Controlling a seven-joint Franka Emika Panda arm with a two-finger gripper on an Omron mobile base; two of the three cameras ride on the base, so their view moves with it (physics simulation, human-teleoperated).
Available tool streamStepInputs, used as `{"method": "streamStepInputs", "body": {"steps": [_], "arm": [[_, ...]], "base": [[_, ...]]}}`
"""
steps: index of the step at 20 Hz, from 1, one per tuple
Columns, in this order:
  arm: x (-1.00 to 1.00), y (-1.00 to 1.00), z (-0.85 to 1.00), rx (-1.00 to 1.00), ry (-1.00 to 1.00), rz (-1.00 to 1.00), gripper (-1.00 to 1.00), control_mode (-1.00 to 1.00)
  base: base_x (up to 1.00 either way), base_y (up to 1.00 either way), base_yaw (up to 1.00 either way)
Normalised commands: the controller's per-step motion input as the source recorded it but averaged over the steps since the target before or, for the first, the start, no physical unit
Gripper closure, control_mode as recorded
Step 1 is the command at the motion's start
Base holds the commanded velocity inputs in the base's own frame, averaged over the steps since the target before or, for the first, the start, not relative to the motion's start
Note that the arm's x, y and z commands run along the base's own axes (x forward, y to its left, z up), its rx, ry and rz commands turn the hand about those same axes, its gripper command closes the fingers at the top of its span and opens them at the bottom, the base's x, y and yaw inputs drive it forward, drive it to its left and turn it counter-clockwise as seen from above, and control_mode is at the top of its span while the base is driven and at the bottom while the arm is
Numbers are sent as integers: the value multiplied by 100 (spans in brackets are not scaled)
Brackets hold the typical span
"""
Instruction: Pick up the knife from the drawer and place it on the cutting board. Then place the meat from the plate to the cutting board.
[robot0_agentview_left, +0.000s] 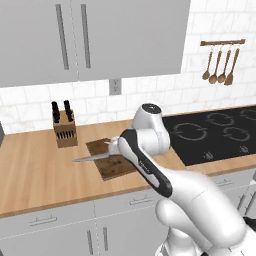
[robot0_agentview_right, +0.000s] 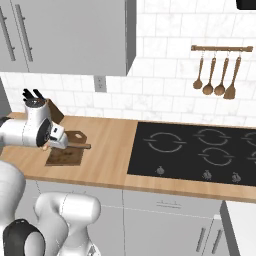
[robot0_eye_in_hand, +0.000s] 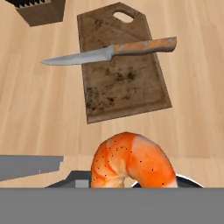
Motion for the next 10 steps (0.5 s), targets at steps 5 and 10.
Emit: {"method": "streamStepInputs", "body": {"steps": [5, 10], "arm": [[13, 1, -51, -7, 2, 0, 100, -100], [26, 5, -61, -11, 0, 0, 100, -100]], "base": [[0, 0, 0], [0, 0, 0]]}}
